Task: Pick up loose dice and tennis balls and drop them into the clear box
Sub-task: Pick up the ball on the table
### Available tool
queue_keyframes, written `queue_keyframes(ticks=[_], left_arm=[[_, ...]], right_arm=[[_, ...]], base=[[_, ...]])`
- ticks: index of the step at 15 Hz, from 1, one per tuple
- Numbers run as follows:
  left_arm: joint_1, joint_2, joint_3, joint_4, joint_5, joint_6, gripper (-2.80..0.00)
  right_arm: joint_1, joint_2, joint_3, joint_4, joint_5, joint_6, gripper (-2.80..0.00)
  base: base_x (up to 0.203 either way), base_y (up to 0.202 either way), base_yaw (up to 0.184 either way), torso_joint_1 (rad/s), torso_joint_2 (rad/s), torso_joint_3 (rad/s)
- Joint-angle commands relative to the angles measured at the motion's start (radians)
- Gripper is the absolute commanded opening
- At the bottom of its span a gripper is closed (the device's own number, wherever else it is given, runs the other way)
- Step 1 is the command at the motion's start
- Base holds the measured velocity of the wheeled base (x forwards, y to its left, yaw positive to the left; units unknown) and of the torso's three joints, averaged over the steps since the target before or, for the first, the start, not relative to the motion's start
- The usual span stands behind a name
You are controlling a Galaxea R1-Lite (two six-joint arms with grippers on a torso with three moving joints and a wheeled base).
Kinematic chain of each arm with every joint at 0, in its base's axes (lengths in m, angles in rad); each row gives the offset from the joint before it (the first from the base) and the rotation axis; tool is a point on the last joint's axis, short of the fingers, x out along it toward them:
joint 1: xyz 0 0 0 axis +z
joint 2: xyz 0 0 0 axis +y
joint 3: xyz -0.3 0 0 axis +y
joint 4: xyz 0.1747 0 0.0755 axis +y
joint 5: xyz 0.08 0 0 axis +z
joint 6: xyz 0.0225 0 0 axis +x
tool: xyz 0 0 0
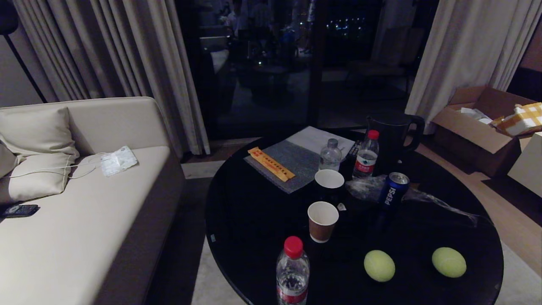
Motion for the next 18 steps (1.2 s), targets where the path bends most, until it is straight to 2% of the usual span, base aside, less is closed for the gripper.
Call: queue_keyframes(ticks=[1,10,18], left_arm=[[0.000,0.001,0.002,-0.001,0.001,-0.002,-2.80],[0.000,0.001,0.002,-0.001,0.001,-0.002,-2.80],[0.000,0.001,0.002,-0.001,0.001,-0.002,-2.80]], right_arm=[[0.001,0.002,0.005,0.000,0.000,0.000,-2.80],[0.001,0.002,0.005,-0.001,0.000,0.000,-2.80],[0.001,0.002,0.005,0.000,0.000,-0.002,-2.80]], base=[[0.057,0.000,0.001,0.012,0.01,0.002],[0.000,0.000,0.000,0.000,0.00,-0.003],[0.000,0.000,0.000,0.002,0.00,-0.173]])
